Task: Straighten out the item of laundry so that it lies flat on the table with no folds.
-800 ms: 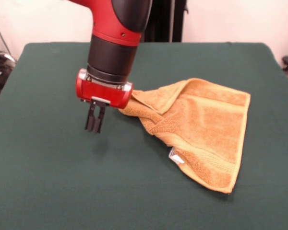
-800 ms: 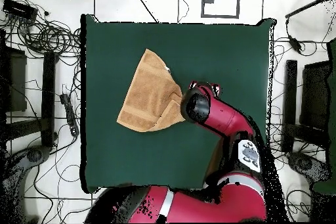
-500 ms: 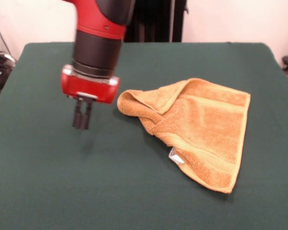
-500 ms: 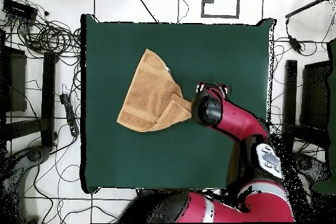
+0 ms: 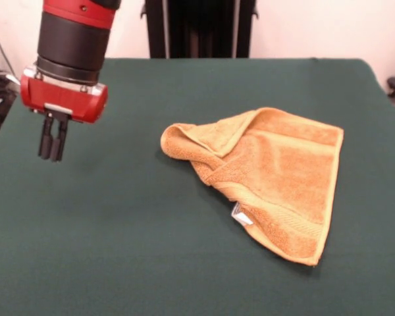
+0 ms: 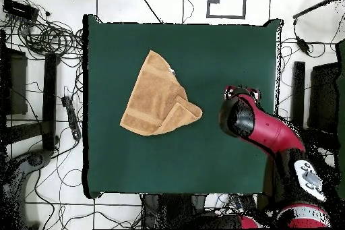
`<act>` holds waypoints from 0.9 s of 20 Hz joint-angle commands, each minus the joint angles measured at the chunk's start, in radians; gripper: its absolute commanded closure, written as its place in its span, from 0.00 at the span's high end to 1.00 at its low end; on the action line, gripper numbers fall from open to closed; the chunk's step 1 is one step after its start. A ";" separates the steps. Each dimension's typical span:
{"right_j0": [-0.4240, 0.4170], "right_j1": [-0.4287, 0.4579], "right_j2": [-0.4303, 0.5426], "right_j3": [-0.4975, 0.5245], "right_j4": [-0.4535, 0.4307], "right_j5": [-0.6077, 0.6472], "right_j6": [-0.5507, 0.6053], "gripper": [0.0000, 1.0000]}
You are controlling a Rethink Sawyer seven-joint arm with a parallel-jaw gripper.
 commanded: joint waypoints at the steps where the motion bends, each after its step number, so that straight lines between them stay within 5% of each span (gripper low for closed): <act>1: 0.040 0.010 0.142 0.068 -0.039 -0.014 0.168 0.00; 6: 0.091 -0.007 0.083 0.055 0.017 0.143 0.165 0.00; 18: 0.080 -0.018 0.102 0.039 0.027 0.263 0.140 0.00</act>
